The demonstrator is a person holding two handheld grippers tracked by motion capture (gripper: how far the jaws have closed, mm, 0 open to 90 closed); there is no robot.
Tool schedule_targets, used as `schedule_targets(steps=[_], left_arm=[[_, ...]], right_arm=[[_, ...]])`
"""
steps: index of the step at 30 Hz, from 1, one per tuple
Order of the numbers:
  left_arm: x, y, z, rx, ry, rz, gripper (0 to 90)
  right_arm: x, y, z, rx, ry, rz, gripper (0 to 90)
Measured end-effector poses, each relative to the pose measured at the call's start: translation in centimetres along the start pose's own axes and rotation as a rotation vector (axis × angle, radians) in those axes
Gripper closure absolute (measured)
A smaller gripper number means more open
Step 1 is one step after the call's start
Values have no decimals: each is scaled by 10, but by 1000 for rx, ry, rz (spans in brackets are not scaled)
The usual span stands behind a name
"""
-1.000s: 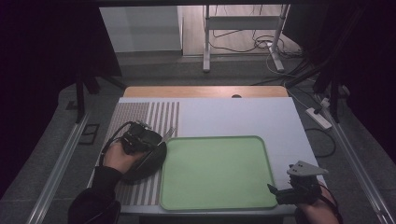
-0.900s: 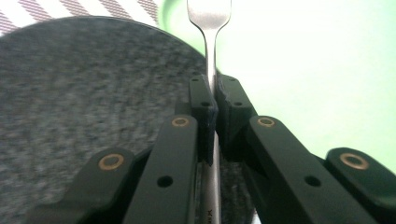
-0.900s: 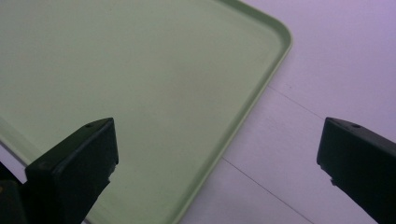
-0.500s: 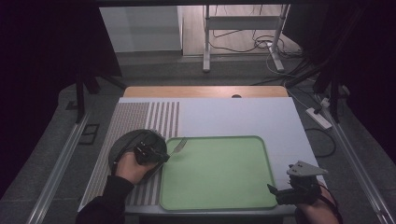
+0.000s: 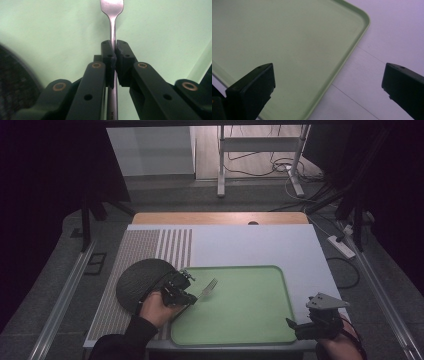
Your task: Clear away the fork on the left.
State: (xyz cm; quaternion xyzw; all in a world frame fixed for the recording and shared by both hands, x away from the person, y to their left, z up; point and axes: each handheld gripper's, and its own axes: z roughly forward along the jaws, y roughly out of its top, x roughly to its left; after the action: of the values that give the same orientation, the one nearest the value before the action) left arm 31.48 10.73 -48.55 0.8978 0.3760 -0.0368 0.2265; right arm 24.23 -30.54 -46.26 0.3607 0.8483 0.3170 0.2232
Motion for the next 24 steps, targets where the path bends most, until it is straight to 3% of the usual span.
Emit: schedule_targets(steps=[7,10,14,17,18,20,21,24], left_arm=[[-14,7,17,32,3,28,850],[-18,8,28,75,32,42,849],[-17,8,28,54,21,50,834],[-22,10,21,-25,11,100,687],[-25,12,19,-47,9,120,703],[-31,16,19,-54,13,157,836],[-32,18,23,-38,16,168,879],[-31,22,36,9,20,167,887]], right_arm=[[1,0,0,5,-1,-7,0],[1,0,0,4,0,-9,0],[1,0,0,4,0,-8,0],[1,0,0,4,0,-9,0],[1,0,0,6,-1,-11,0],[1,0,1,8,-2,-12,0],[1,0,1,7,-1,-12,0],[1,0,1,6,-1,-15,0]])
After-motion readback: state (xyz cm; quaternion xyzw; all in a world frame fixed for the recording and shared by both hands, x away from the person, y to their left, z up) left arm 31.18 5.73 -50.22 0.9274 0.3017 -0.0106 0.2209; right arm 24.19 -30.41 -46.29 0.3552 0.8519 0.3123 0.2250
